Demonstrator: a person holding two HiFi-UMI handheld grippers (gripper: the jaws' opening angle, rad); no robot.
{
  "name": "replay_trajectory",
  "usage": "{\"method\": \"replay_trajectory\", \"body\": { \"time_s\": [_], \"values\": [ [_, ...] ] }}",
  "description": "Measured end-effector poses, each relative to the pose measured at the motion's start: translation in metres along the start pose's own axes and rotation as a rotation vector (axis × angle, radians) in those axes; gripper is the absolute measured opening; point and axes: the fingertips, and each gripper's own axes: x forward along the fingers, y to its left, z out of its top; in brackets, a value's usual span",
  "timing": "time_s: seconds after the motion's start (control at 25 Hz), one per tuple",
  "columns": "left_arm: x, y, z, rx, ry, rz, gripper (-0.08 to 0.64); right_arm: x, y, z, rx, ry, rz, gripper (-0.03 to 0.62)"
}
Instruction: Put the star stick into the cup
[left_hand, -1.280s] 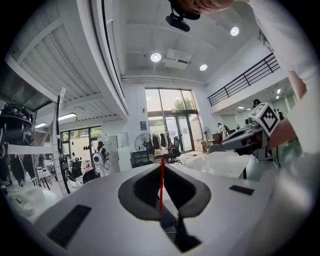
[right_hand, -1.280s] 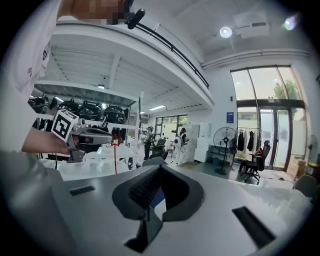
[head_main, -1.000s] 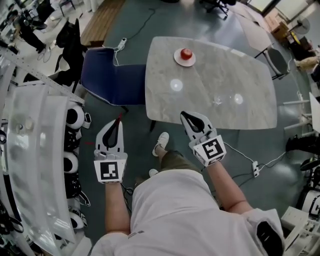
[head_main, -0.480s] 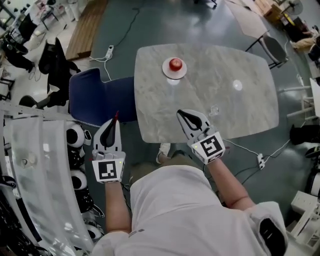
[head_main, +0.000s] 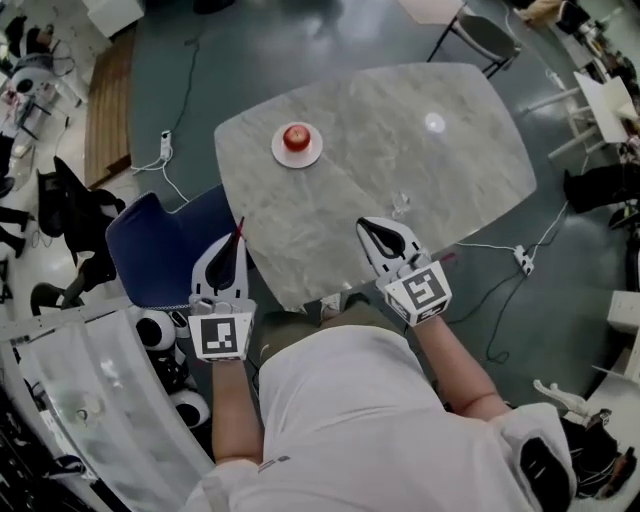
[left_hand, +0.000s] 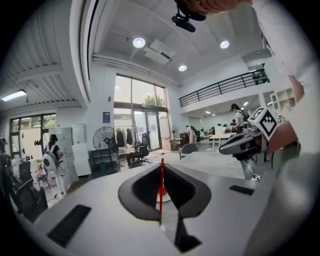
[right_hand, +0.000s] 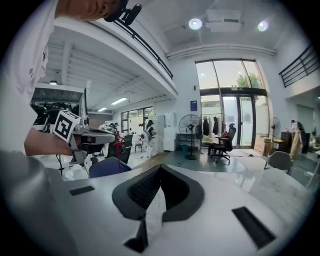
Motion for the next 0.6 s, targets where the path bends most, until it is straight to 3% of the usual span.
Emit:
{"method": "replay_trajectory", "body": {
  "time_s": [0.28, 0.6],
  "values": [
    [0.046, -0.018, 0.007, 0.048, -0.04, -0.232, 0.014, -0.032, -0.016, -0.01, 0.036, 0.025, -0.23, 0.012],
    [0.08, -0.074, 0.021, 0.108, -0.097, -0.468, 0.014, -0.087, -0.027, -0.031, 0.097, 0.052, -0.468, 0.012]
  ]
}}
